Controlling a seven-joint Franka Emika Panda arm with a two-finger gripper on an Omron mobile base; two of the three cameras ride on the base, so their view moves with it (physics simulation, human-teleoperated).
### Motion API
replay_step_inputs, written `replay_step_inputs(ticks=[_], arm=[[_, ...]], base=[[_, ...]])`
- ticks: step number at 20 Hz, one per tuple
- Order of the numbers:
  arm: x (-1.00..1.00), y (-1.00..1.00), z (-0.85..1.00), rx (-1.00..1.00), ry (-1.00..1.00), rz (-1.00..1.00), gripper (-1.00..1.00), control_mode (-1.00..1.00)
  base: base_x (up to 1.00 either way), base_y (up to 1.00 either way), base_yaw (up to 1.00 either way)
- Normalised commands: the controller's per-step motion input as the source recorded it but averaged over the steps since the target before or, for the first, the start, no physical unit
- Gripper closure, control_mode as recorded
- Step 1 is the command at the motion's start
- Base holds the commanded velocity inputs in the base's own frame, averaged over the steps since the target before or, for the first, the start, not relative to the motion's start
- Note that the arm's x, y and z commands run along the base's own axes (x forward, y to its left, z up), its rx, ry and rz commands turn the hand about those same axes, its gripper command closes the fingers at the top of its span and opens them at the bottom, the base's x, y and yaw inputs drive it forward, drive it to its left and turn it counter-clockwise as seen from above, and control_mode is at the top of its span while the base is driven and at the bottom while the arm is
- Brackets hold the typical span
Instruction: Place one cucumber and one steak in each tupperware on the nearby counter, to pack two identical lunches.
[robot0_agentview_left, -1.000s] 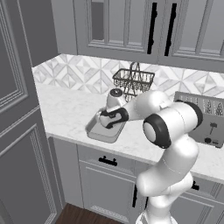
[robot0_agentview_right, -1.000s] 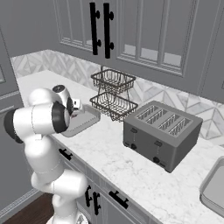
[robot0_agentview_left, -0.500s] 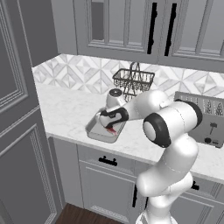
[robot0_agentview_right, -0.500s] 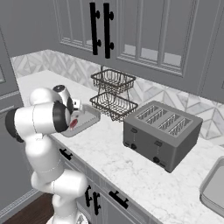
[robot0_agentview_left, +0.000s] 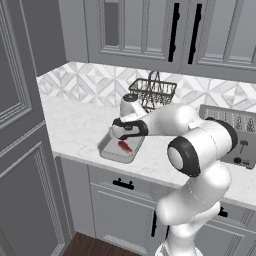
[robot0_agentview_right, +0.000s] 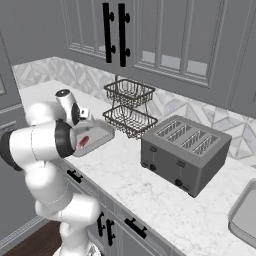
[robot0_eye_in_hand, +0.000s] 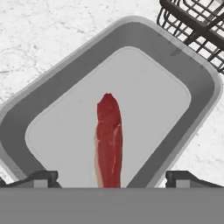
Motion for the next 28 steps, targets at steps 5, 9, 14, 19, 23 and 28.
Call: replay_step_inputs(ticks=[5,9,14,19,23,28], arm=[[-0.56,-0.27,0.25,0.00,0.07,0.00,-1.00,-1.00],[-0.67,-0.41,-0.08,0.01,0.10,0.00,-1.00,-1.00],[-0.86,-0.37,-0.04,0.02,0.10,0.00,-1.00,-1.00],[-0.79,-0.20,0.15,0.00,0.21,0.00,-1.00,-1.00],[-0.67,-0.09,0.63,0.00,0.19,0.00,-1.00,-1.00],[-0.95,-0.25,0.60,0.05,0.03,0.00,-1.00,-1.00]], base=[[0.00,0.00,0.00],[0.00,0.00,0.00],[0.00,0.00,0.00],[0.00,0.00,0.00],[0.00,0.00,0.00],[0.00,0.00,0.00]])
